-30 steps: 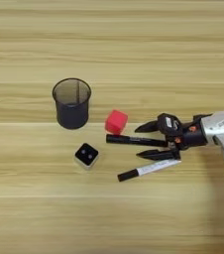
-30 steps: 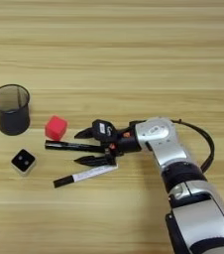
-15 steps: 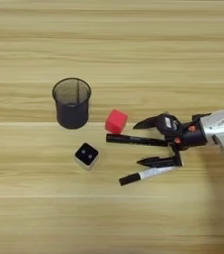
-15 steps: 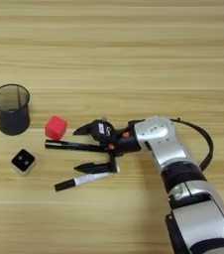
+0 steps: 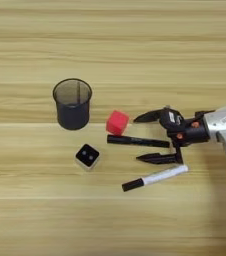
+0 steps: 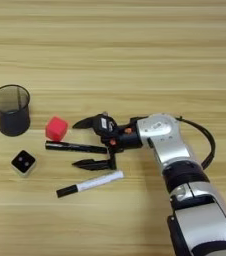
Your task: Move the objects on the table
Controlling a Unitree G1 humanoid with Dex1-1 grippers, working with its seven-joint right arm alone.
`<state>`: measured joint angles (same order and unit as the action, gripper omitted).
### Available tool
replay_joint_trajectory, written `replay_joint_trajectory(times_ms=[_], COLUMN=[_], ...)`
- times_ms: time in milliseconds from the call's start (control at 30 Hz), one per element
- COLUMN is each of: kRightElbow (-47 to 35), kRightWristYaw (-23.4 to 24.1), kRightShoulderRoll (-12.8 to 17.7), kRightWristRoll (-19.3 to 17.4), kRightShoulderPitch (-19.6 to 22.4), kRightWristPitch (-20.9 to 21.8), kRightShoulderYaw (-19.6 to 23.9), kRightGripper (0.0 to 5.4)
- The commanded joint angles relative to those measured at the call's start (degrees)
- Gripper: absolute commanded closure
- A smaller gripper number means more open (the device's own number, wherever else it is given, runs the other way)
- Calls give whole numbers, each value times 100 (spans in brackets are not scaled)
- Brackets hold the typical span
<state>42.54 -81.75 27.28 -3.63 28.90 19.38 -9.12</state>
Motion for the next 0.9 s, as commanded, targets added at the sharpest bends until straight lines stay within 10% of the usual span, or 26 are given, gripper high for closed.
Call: replay_joint_trajectory(times_ms=[33, 900], kRightElbow=[-462, -2072], kRightWristYaw=[155, 691], kRightShoulderRoll=[130, -120], kRightWristRoll=[-280, -1368], kRightShoulderPitch=[386, 443], kRightWristPitch=[-140, -1170], kRightShoulderYaw=[254, 964], kRightGripper=[7, 7])
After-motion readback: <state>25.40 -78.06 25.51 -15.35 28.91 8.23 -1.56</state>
